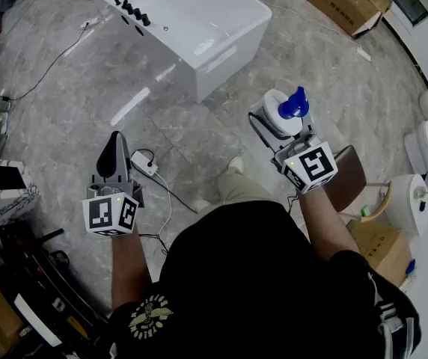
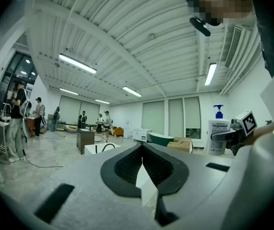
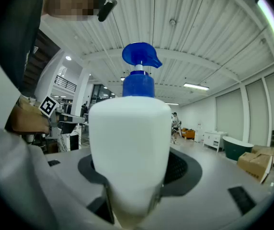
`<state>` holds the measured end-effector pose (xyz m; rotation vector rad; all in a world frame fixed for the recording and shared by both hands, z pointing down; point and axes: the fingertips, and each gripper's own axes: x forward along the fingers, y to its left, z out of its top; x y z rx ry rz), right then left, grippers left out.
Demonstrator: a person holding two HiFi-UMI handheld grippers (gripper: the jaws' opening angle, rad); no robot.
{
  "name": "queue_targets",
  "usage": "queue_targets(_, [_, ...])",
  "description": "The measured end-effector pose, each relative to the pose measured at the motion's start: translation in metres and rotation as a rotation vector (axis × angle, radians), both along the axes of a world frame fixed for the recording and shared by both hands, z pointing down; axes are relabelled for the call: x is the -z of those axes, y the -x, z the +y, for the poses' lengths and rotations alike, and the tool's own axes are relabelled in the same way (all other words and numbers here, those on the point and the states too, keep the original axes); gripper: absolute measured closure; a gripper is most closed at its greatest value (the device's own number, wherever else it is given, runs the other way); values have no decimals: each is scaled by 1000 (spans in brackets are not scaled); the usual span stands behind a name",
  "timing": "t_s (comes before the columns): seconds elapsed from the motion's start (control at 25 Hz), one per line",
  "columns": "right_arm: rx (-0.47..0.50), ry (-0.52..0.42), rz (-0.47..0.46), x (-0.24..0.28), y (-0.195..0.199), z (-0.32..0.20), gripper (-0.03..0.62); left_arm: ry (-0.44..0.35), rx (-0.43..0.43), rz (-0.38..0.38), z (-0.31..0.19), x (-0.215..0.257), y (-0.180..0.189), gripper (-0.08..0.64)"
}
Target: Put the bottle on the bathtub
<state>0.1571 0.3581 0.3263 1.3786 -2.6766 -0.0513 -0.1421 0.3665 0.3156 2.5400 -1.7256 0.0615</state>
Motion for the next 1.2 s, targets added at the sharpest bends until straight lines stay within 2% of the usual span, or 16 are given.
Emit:
queue_targets(0.28, [17,47,-10,-8,-20,-27,328,43,24,10,-27,-14,-14,551])
queue_targets(0.48, [5,52,-48,-12,-39,-68,328,62,19,-32,-61,-20,-31,551])
queue_targets(0.68, [58,67,-71,-18,-47,-102,328,71,59,-23,-101,-20,-45,551])
queue_targets(0.88, [105,103,-122,-32,-62,-134,328,57,72,-56,-132,-14,-68,551])
queue_targets(1.0, [133,96,-119,-34,-70,-151,328,40,94,-67,-145,-8,-75,551])
queue_targets(1.2, [130,114,-149,-39,-86,-171,328,48,106,-93,-156,-10,-87,551])
